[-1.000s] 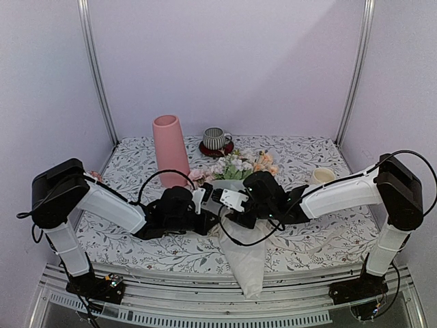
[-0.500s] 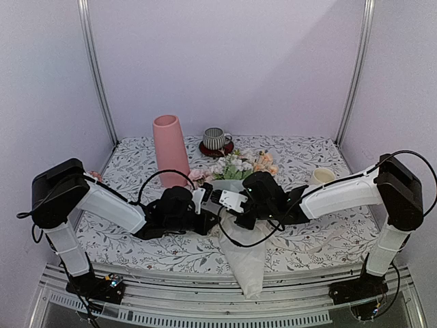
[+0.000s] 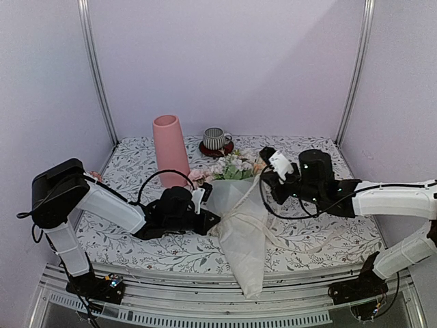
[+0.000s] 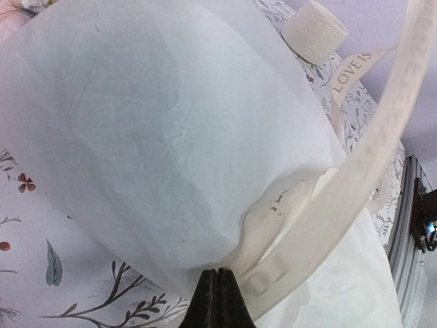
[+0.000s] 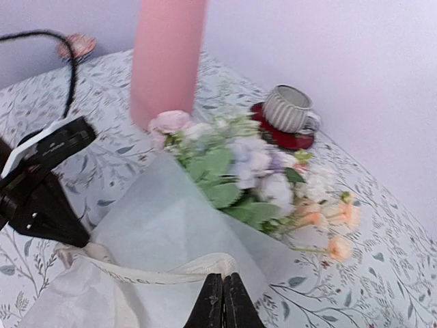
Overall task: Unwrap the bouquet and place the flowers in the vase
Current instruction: Untie the half-tied ribbon from the folded wrapping paper.
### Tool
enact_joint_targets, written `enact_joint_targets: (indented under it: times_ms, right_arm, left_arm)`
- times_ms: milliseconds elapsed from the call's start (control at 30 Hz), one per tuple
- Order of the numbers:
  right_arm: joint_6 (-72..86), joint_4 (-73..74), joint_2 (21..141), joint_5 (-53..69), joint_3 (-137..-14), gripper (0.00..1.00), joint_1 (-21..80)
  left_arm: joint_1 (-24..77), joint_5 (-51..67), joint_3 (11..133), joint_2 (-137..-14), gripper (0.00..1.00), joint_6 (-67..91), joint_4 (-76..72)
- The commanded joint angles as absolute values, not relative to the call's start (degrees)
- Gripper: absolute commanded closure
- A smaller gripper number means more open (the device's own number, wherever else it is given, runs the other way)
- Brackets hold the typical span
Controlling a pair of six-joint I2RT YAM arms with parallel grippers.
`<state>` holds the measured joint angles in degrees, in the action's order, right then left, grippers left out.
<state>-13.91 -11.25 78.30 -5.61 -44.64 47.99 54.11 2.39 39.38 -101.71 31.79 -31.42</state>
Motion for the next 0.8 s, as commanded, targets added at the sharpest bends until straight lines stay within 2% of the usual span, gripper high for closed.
enact_joint_targets:
  times_ms: [0,200,300,333,367,400,433,467,767]
  right_arm:
    - [-2.44,-12.91,70.71,-11.42,-38.85,0.97,41.56]
    - [8.33,-10.99,66.03,-13.48,-33.57,0.96,34.35]
    - [8.51,-9.43,66.62,-12.85,-33.52,0.91,34.20]
    - [8.40,-8.90,67.03,-12.55,-33.62,0.80,34.19]
    - [8.32,-8.25,67.41,-12.17,-33.90,0.63,34.19]
    - [8.27,-7.56,67.75,-11.88,-34.33,0.51,34.21]
    - [7.90,-6.91,67.98,-11.31,-34.64,0.44,34.20]
    - [7.69,-6.12,68.18,-10.86,-35.01,0.41,34.19]
    - [4.75,3.24,68.39,-1.03,-39.01,0.38,34.22]
  left_arm:
    - [53.44,2.78,38.81,-101.87,1.00,32.13,-32.98]
    - [53.44,2.74,38.89,-101.87,1.00,32.15,-33.05]
    - [53.44,2.74,38.94,-101.87,1.00,32.11,-32.92]
    - [53.44,2.80,38.98,-101.91,1.00,32.14,-32.94]
    - [53.44,2.73,38.94,-101.87,1.00,32.10,-32.95]
    - [53.44,2.73,38.94,-101.87,1.00,32.12,-32.94]
    - [53.48,2.78,38.94,-101.87,1.00,32.11,-32.91]
    - [53.49,2.73,38.98,-101.87,1.00,32.08,-32.95]
    - [53.44,2.78,38.85,-101.70,1.00,31.97,-32.99]
